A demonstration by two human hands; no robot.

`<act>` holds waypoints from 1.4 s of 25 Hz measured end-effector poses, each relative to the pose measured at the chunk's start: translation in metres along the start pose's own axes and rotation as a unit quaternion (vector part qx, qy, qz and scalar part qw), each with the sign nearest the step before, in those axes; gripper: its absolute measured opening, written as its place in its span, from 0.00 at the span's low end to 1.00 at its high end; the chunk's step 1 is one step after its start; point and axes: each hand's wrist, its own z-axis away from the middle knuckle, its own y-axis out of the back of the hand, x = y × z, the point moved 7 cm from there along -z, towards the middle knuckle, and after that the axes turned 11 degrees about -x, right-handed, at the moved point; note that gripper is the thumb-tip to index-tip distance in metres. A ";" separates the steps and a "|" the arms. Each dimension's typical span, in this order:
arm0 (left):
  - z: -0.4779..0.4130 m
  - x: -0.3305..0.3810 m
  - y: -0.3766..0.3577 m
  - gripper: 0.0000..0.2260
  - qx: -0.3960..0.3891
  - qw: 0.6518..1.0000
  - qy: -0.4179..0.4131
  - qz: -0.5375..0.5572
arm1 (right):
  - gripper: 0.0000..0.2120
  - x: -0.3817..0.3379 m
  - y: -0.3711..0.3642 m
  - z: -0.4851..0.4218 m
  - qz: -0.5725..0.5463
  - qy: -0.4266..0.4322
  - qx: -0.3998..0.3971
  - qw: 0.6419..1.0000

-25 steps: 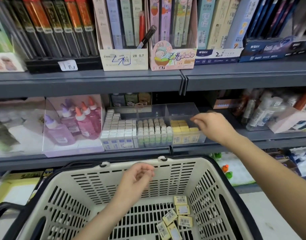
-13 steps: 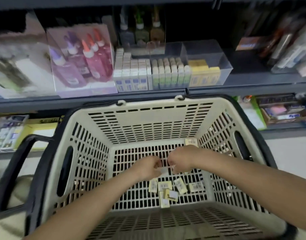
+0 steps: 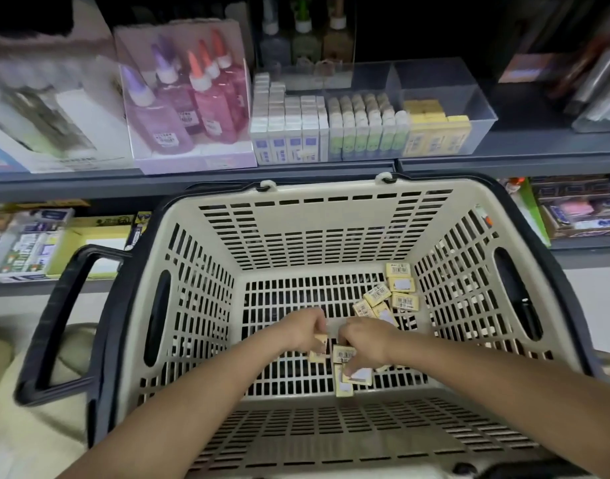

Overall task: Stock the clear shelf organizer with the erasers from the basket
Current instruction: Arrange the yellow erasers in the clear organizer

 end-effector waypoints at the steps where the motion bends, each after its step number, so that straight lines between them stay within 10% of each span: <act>1: 0.001 -0.001 0.005 0.12 0.007 0.999 -0.011 0.043 | 0.24 0.001 -0.001 0.000 -0.013 0.000 -0.003 1.000; 7: 0.005 -0.005 0.015 0.12 -0.001 0.941 0.000 0.337 | 0.11 0.010 0.022 0.003 -0.214 0.003 0.050 0.976; 11: 0.008 -0.003 0.011 0.08 -0.019 0.843 -0.017 0.538 | 0.09 0.022 0.039 0.007 -0.464 0.025 0.073 0.882; 15: 0.007 -0.002 0.006 0.22 -0.052 0.785 -0.052 0.615 | 0.05 0.025 0.039 0.010 -0.502 0.020 0.118 0.856; 21: 0.005 -0.010 0.010 0.15 -0.011 0.819 -0.023 0.573 | 0.13 0.001 0.009 0.012 -0.159 0.039 -0.018 0.986; 24: 0.005 -0.015 0.009 0.12 -0.009 0.831 -0.014 0.556 | 0.20 -0.008 -0.012 0.008 0.040 0.028 -0.061 0.997; 30: 0.005 -0.015 0.010 0.16 -0.009 0.838 -0.034 0.545 | 0.10 0.004 0.008 0.009 -0.091 0.043 -0.005 0.995; 35: 0.006 -0.005 0.005 0.13 -0.044 0.807 -0.055 0.586 | 0.09 0.015 0.054 0.020 -0.248 -0.006 0.209 0.946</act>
